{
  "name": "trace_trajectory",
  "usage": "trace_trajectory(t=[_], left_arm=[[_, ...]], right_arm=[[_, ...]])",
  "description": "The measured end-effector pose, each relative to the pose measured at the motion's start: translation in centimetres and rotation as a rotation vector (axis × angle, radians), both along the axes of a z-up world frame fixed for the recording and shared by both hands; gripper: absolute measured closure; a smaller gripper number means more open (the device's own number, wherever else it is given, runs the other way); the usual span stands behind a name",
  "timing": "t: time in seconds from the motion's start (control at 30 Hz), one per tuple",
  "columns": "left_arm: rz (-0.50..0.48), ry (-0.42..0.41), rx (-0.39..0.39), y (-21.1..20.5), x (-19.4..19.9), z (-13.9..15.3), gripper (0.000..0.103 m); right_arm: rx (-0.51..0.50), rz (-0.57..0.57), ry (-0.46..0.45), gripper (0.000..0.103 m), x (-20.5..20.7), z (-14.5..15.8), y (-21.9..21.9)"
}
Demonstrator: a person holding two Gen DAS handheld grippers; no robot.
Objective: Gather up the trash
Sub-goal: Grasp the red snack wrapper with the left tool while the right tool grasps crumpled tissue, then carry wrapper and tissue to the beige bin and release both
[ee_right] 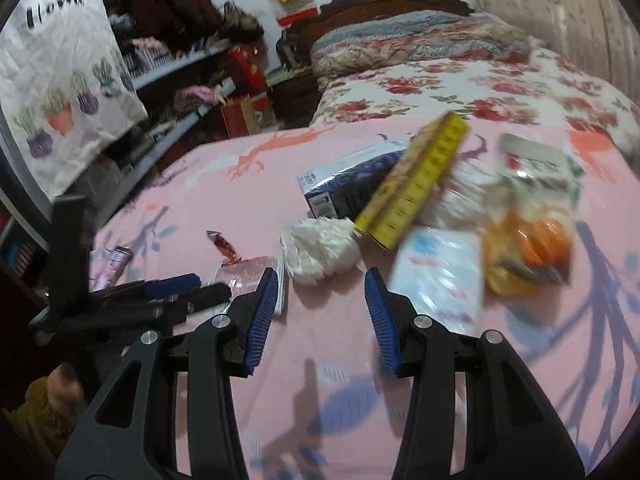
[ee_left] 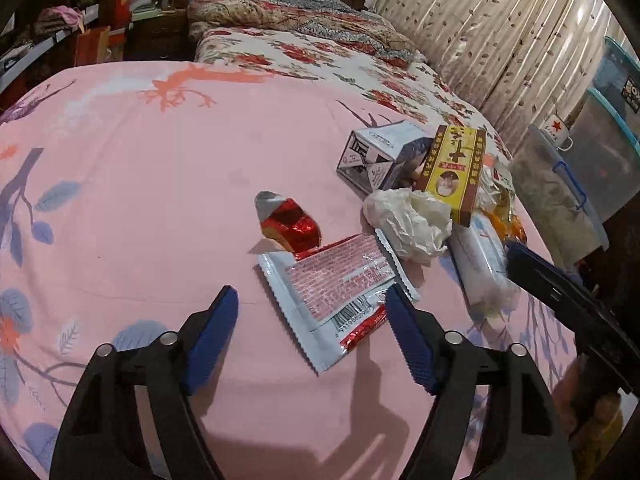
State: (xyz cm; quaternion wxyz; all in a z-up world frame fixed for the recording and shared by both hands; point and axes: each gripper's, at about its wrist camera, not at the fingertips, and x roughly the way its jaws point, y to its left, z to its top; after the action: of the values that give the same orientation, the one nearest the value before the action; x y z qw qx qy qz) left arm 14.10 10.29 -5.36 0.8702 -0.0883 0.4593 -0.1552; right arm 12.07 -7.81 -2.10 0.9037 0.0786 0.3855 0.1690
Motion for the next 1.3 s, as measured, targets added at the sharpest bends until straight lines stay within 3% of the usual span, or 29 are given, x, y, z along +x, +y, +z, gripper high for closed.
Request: trace_trajectory(t=[0.07,0.13,0.23,0.3,0.67,0.77,0.83,0.87,0.93,0.97,1.07,1.17,1.23,1.3], left_arm=[[-0.005,-0.011,0.009,-0.5,-0.1,-0.1,0.049],[-0.010,-0.017,0.019,-0.9,0.0,-0.4,0.080],[-0.021,-0.007,-0.009,-0.7,0.0,-0.8,0.101],[-0.026,-0.003,-0.031,-0.4,-0.2,-0.7,0.101],[-0.052,-0.041,-0.122,1.7,-4.1,2.2,0.102],[-0.066,-0.022,-0.115,0.8,-4.3,1.9,0.102],[-0.077,0.004,-0.134,0.3,-4.3,1.6,0.100],[-0.068,0.022,-0.141,0.3,-4.2,1.4,0.095],[-0.047,0.066,-0.176,0.7,-4.0,0.8,0.036],[-0.027,0.081,-0.211,1.4,-3.9,0.5,0.030],[-0.008,0.117,-0.286,2.8,-3.5,-0.2,0.030],[-0.005,0.126,-0.298,3.1,-3.3,-0.6,0.033],[-0.043,0.143,-0.299,2.2,-3.3,-0.9,0.054],[-0.066,0.147,-0.280,1.3,-3.3,-1.2,0.068]], right_arm=[[-0.044,0.006,0.001,0.055,1.5,-0.5,1.3],[-0.071,0.013,0.010,0.055,2.7,-0.7,2.4],[-0.131,0.009,0.030,0.054,4.2,-2.0,3.5],[-0.162,0.007,0.029,0.074,4.1,-2.3,3.8],[-0.006,0.093,-0.038,0.076,-4.4,0.2,2.2],[-0.069,0.151,-0.037,0.076,-5.5,-0.6,3.7],[-0.118,0.167,0.012,0.076,-5.2,-2.3,4.7],[-0.094,0.158,0.024,0.076,-5.1,-3.1,4.4],[-0.038,0.145,0.040,0.076,-4.9,-3.6,3.8],[0.019,0.137,0.063,0.076,-4.7,-3.9,3.0],[0.109,0.126,0.092,0.076,-4.4,-4.6,1.7],[0.130,0.120,0.099,0.076,-4.4,-4.8,1.3],[0.128,0.119,0.098,0.076,-4.5,-4.9,1.4],[0.133,0.118,0.101,0.076,-4.4,-4.9,1.3]])
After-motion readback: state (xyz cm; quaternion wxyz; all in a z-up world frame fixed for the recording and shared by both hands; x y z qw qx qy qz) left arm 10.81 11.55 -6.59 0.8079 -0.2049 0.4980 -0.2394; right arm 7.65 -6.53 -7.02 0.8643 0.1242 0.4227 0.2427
